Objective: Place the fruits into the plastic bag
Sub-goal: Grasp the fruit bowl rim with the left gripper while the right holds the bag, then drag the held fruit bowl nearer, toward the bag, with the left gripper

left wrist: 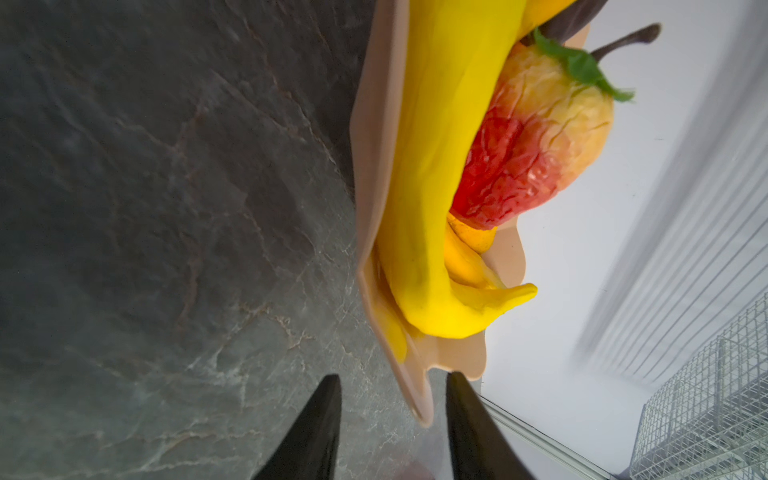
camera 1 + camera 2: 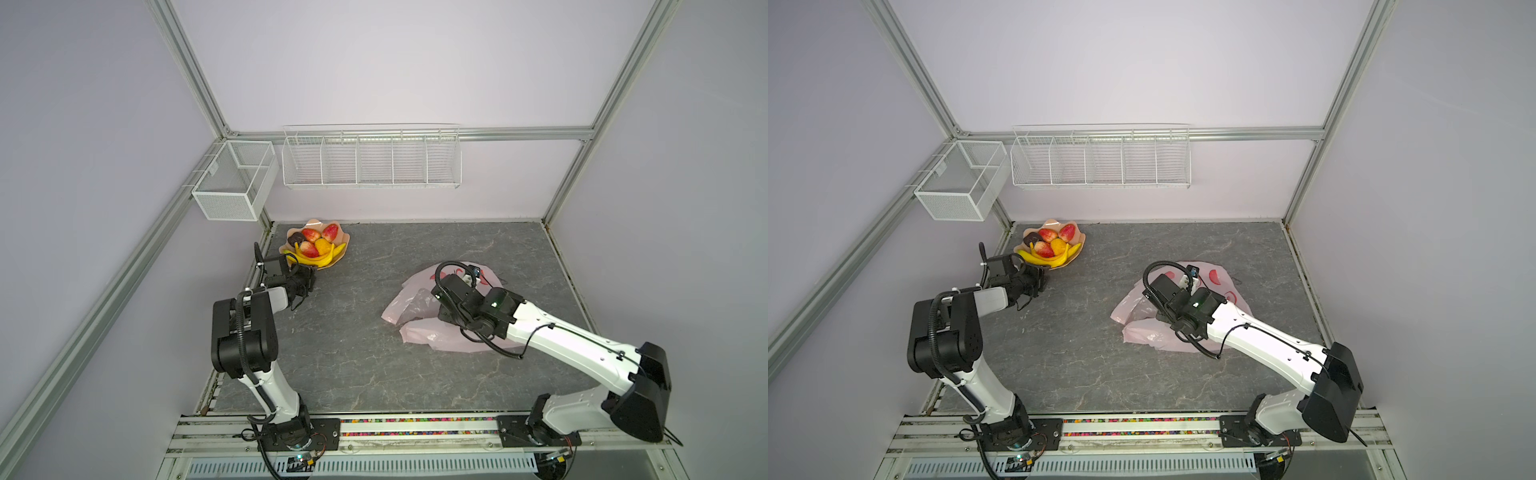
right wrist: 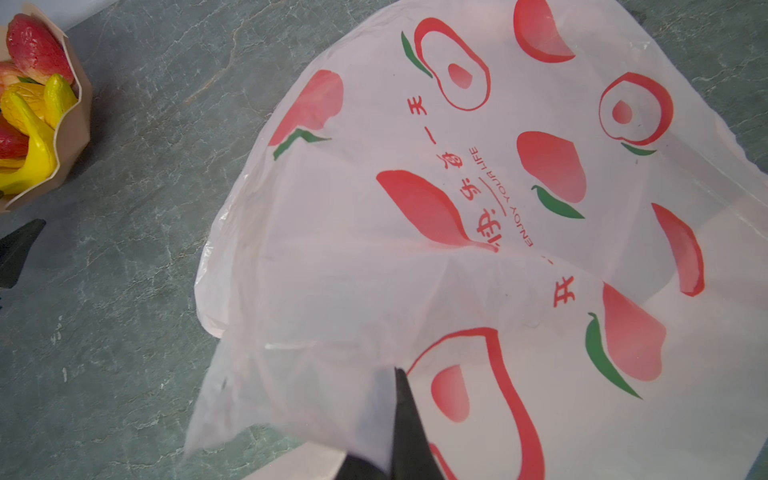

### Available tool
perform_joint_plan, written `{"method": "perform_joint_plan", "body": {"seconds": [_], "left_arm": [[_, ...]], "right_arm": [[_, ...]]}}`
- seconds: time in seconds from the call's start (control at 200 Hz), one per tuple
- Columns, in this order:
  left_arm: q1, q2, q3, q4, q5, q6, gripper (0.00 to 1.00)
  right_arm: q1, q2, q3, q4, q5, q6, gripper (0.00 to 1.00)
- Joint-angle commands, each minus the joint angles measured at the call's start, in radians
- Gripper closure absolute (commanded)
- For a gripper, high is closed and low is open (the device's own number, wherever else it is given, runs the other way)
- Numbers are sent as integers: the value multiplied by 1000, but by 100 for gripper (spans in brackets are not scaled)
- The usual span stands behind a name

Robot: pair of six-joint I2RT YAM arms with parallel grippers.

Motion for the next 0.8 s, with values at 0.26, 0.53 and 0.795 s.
{"method": "perform_joint_plan", "body": {"seconds": [0.26,0.53,0.795], "left_arm": [[3,61,89,3,20,-32,67],[-11,76,117,-62,30,-28,79],[-24,69,146,-153,19,-20,89]], "right_arm": [[-10,-19,-18,-1,2,-8,94],[-12,-19,-20,0,5,-12,94],[-11,-24,-23,2,7,-12,94]]}}
